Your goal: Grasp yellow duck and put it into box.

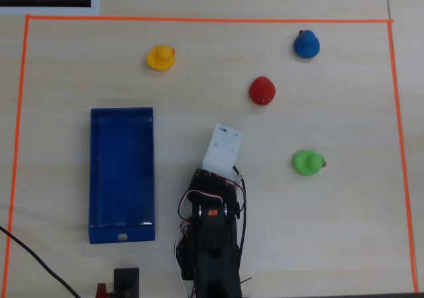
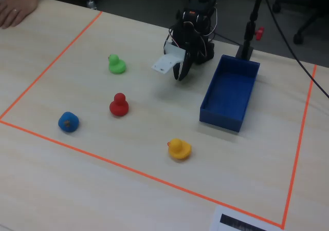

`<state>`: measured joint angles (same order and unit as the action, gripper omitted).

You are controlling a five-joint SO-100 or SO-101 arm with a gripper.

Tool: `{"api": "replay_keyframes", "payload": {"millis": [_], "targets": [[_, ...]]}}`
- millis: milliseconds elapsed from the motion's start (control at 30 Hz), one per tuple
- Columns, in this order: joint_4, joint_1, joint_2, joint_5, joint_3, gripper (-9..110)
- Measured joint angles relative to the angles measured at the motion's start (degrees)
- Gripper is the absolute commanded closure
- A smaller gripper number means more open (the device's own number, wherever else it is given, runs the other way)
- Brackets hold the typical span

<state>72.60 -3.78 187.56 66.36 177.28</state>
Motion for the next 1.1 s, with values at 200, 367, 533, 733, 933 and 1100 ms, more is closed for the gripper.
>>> {"api": "replay_keyframes", "payload": {"millis": [200, 367, 533, 733, 933, 1100], "targets": [[-1.9, 0.1, -18.5, 0.0, -17.3, 67], [-2.5, 6.7, -36.6, -2.1, -37.0, 58], [-2.6, 12.4, -58.4, -5.7, -57.0, 55], [-6.0, 16.0, -85.3, -7.6, -78.0, 55], [-7.7, 14.2, -108.1, -7.6, -98.1, 55], [-9.8, 12.1, -121.5, -5.8, -110.7, 55]]}}
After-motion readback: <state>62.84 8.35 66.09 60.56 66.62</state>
